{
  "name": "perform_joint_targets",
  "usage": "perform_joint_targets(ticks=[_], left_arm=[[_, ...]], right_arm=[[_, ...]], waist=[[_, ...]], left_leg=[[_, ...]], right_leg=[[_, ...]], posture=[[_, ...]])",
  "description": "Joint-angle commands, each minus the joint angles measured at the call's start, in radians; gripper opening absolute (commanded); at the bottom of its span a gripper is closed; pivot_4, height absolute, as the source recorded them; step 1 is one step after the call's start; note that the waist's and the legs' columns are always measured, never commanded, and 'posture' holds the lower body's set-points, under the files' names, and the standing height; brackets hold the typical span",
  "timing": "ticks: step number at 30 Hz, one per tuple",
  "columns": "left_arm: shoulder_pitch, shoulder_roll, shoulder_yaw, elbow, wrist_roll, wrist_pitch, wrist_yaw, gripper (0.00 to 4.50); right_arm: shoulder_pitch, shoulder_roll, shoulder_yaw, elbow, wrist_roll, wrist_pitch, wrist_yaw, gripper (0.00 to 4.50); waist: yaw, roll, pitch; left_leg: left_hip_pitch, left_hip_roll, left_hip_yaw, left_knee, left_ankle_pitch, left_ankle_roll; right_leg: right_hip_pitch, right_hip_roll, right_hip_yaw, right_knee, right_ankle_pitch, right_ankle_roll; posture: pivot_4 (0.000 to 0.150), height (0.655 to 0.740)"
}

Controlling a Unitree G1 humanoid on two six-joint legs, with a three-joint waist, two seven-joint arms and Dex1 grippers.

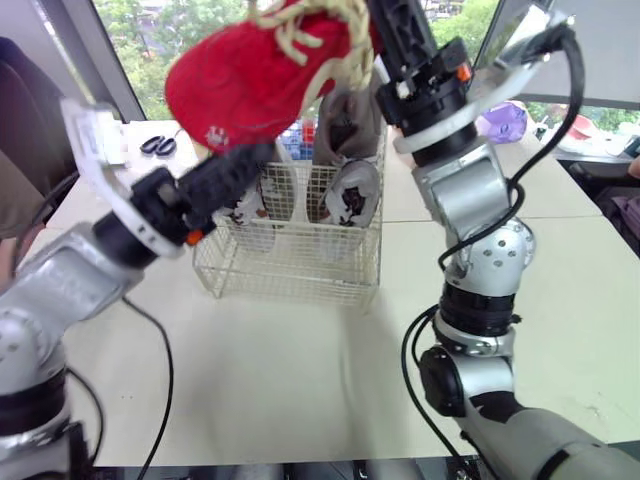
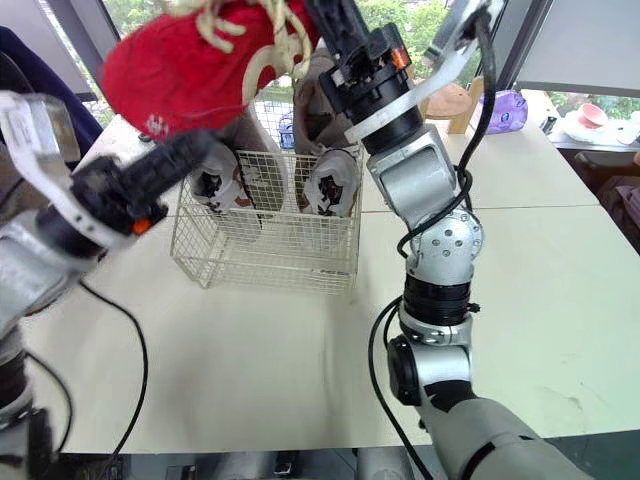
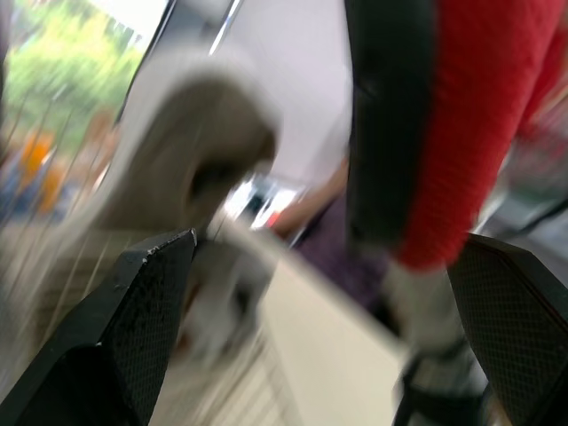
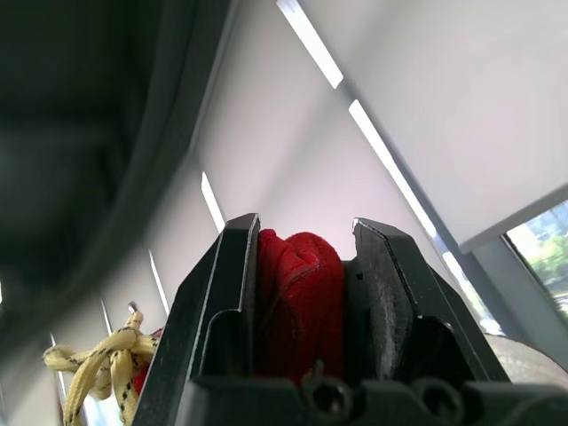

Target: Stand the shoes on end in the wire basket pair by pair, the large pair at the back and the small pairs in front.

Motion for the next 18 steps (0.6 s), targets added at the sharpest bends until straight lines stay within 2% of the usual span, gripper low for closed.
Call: perform_joint_targets(ticks=[1, 2, 4, 6, 8, 9, 12, 15, 18], left_arm=[[0.115, 0.074, 0.057, -0.076, 0.066, 0.043, -0.056, 4.47], [0.14, 0.079, 0.05, -0.086, 0.092, 0.038, -0.065, 4.47], [0.183, 0.059, 0.025, -0.098, 0.122, 0.014, -0.072, 4.47], [0.216, 0.046, 0.012, -0.106, 0.148, 0.004, -0.087, 4.47], [0.28, 0.028, 0.016, -0.112, 0.167, 0.001, -0.111, 4.47], [0.312, 0.025, 0.022, -0.115, 0.177, 0.001, -0.13, 4.47], [0.37, 0.032, 0.039, -0.111, 0.205, 0.003, -0.181, 4.47], [0.373, 0.041, 0.042, -0.101, 0.21, -0.004, -0.206, 4.47], [0.364, 0.051, 0.038, -0.092, 0.204, -0.002, -0.229, 4.47]], right_arm=[[0.003, -0.057, 0.173, -0.074, -0.153, 0.062, 0.093, 1.24], [0.013, -0.065, 0.22, -0.083, -0.189, 0.074, 0.112, 1.24], [-0.041, -0.411, -0.003, 0.117, -0.11, 0.161, 0.433, 1.24], [-0.082, -0.604, -0.109, 0.261, -0.079, 0.184, 0.622, 1.24], [-0.093, -0.64, -0.102, 0.312, -0.092, 0.17, 0.675, 1.24], [-0.102, -0.639, -0.114, 0.331, -0.087, 0.178, 0.684, 1.24], [-0.12, -0.62, -0.168, 0.349, -0.052, 0.223, 0.681, 1.24], [-0.109, -0.615, -0.208, 0.332, -0.024, 0.263, 0.664, 1.24], [-0.085, -0.621, -0.231, 0.309, -0.013, 0.291, 0.66, 1.24]], waist=[[-0.002, 0.0, 0.0], [-0.001, 0.0, 0.0], [0.015, 0.0, 0.002], [0.045, -0.002, 0.003], [0.047, -0.001, 0.003], [0.032, 0.0, 0.003], [-0.007, -0.001, 0.002], [0.0, 0.0, 0.002], [0.012, 0.0, 0.002]], left_leg=[[0.0, 0.0, 0.0, -0.001, 0.0, 0.0], [0.001, 0.001, 0.0, -0.002, 0.0, 0.0], [0.001, 0.002, -0.001, -0.002, 0.001, -0.001], [-0.001, -0.002, -0.003, 0.0, 0.003, 0.001], [-0.002, -0.002, -0.004, -0.002, 0.005, 0.006], [-0.001, -0.001, 0.0, -0.004, 0.004, 0.008], [-0.001, 0.0, 0.006, -0.006, 0.001, 0.012], [-0.002, 0.002, 0.006, -0.008, 0.002, 0.01], [-0.002, 0.003, 0.006, -0.014, 0.005, 0.005]], right_leg=[[0.0, 0.001, 0.0, 0.0, -0.001, -0.001], [-0.001, 0.001, 0.0, 0.0, -0.001, -0.002], [-0.001, 0.002, -0.001, 0.001, -0.003, -0.006], [0.003, 0.0, -0.005, -0.004, -0.004, -0.007], [0.008, -0.005, -0.009, -0.021, -0.001, -0.013], [0.013, -0.005, -0.007, -0.027, 0.002, -0.017], [0.011, -0.004, -0.002, -0.03, 0.005, -0.015], [0.007, -0.003, -0.002, -0.028, 0.008, -0.009], [0.005, -0.003, -0.003, -0.028, 0.007, -0.011]], posture=[[0.15, 0.74], [0.15, 0.74], [0.15, 0.74], [0.15, 0.74], [0.15, 0.74], [0.15, 0.74], [0.15, 0.74], [0.15, 0.74], [0.15, 0.74]])
